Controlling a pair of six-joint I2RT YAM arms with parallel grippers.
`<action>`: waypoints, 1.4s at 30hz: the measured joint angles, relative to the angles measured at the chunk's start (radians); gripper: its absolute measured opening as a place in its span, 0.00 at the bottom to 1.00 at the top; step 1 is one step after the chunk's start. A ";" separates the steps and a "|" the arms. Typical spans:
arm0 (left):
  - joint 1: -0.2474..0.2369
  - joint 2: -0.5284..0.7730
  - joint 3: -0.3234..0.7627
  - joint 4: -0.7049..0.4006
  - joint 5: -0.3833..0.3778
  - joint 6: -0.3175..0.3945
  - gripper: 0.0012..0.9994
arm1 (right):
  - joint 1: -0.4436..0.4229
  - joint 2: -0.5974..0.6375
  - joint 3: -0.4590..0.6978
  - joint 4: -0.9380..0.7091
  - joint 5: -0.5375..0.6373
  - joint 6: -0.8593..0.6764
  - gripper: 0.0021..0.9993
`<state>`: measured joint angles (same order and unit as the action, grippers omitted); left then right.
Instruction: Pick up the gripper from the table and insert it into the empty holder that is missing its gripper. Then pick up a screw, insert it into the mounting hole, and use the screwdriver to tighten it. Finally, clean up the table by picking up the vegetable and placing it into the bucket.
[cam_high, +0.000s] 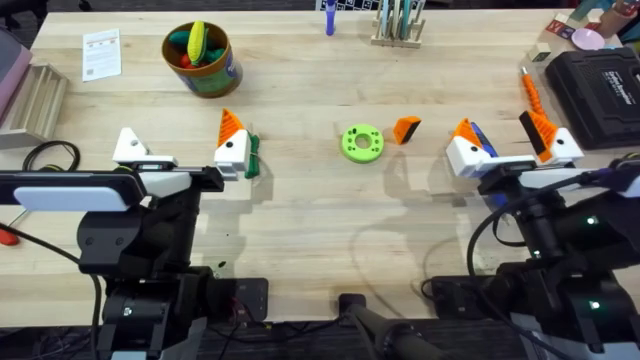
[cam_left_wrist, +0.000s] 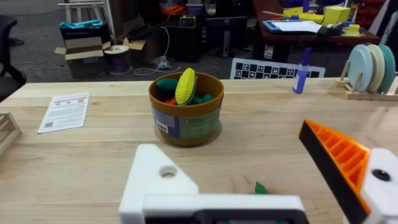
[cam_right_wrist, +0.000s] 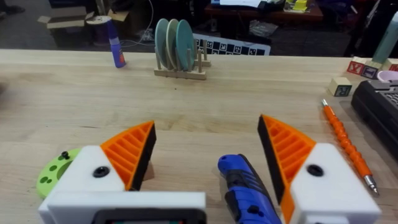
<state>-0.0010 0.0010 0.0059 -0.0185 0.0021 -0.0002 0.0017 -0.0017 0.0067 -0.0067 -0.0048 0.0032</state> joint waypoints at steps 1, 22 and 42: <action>0.000 0.000 0.000 0.001 0.000 0.000 0.99 | 0.000 0.000 0.000 0.000 -0.001 0.000 0.99; 0.001 0.075 0.247 -0.140 0.005 0.004 0.99 | 0.000 0.021 0.178 0.029 -0.004 -0.001 0.99; 0.001 1.032 1.047 -0.801 0.005 0.007 0.99 | 0.000 0.943 0.989 -0.792 -0.005 -0.004 0.99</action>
<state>-0.0002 1.0334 1.0533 -0.8196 0.0071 0.0071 0.0017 0.9413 0.9952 -0.7984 -0.0093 -0.0006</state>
